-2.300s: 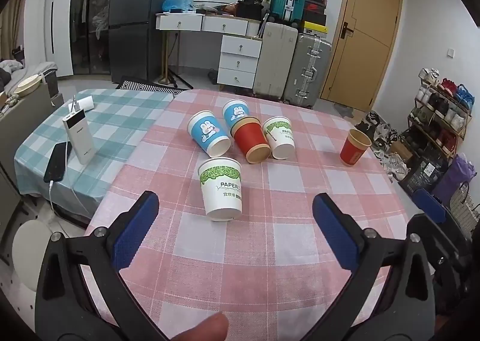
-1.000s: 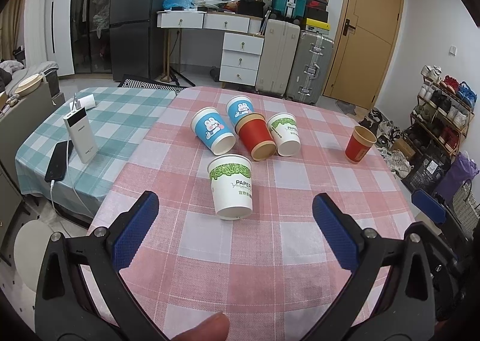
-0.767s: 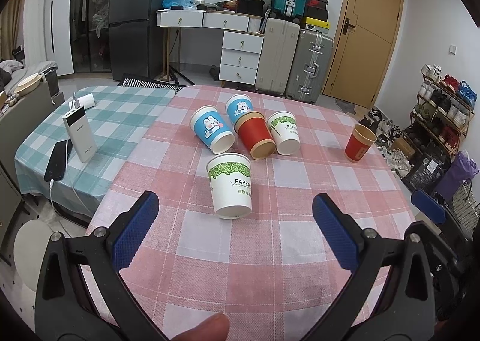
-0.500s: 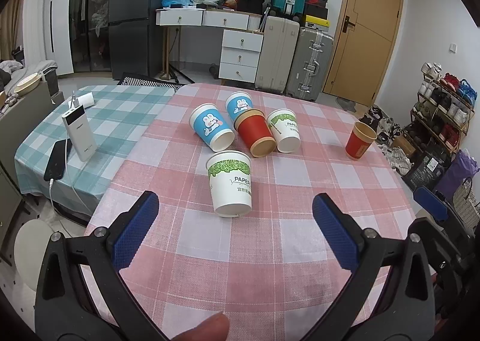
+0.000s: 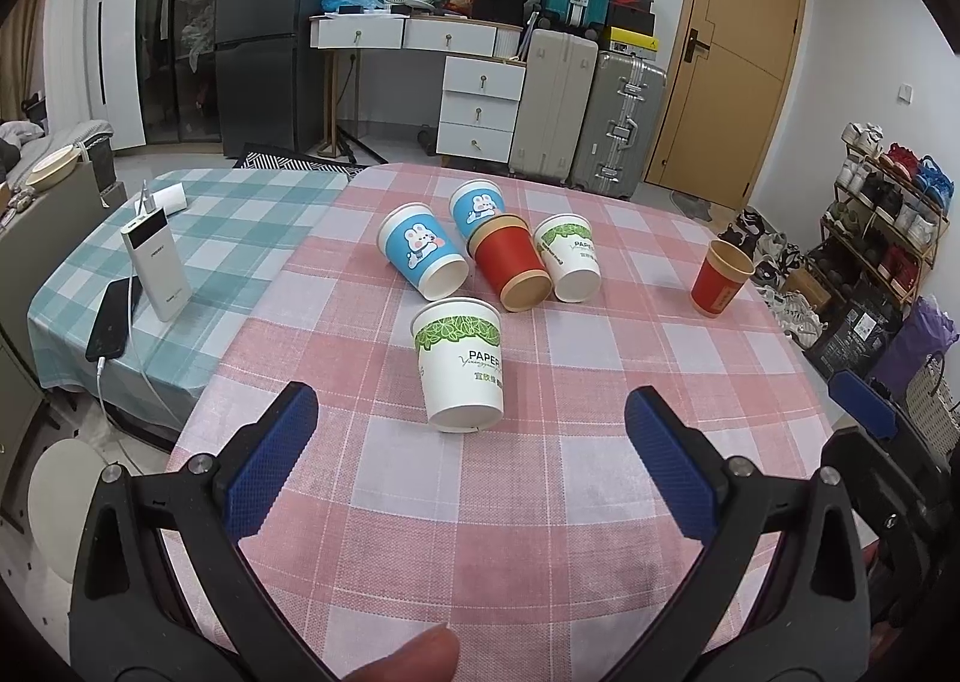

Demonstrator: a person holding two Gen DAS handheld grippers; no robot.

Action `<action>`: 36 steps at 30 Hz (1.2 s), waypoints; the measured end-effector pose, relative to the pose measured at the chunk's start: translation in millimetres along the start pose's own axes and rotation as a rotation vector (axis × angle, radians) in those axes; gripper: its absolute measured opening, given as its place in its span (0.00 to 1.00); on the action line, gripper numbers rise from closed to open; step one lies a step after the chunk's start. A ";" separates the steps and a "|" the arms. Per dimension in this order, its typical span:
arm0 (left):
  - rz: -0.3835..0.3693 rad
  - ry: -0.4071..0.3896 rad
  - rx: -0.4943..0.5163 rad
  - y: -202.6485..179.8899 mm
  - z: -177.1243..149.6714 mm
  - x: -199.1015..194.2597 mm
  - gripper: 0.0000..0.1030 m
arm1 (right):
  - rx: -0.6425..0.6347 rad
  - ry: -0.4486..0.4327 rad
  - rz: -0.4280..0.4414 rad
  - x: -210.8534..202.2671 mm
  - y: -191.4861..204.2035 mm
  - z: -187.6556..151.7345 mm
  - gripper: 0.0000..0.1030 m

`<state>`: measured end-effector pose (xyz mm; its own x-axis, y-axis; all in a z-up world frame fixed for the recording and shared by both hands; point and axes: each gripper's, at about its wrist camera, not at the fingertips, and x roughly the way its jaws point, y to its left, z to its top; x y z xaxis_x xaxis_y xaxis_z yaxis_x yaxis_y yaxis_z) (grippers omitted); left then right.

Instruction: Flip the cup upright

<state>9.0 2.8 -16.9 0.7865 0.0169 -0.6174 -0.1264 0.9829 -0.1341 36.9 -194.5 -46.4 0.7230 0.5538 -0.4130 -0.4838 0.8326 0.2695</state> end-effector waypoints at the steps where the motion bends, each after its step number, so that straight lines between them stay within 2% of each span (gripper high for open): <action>1: -0.001 0.001 0.000 -0.4 -0.4 0.7 0.99 | 0.000 -0.002 0.000 -0.2 -0.1 0.2 1.00; 13: -0.004 0.015 0.000 0.8 -4.0 9.6 0.99 | 0.005 0.006 0.002 2.8 -3.7 1.1 1.00; 19: -0.015 0.047 0.008 2.1 3.2 32.4 0.99 | 0.014 0.024 -0.005 10.9 -10.6 2.4 1.00; 28: -0.028 0.169 0.037 4.3 20.9 105.7 0.99 | 0.035 0.066 -0.029 40.1 -31.7 -6.3 1.00; 36: -0.032 0.312 0.001 22.2 27.3 185.0 0.99 | 0.065 0.098 -0.023 65.4 -51.4 -9.9 1.00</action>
<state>168.3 32.8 -112.9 0.5665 -0.0708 -0.8210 -0.1043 0.9821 -0.1567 104.2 -201.1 -95.9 0.6801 0.5340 -0.5023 -0.4324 0.8455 0.3134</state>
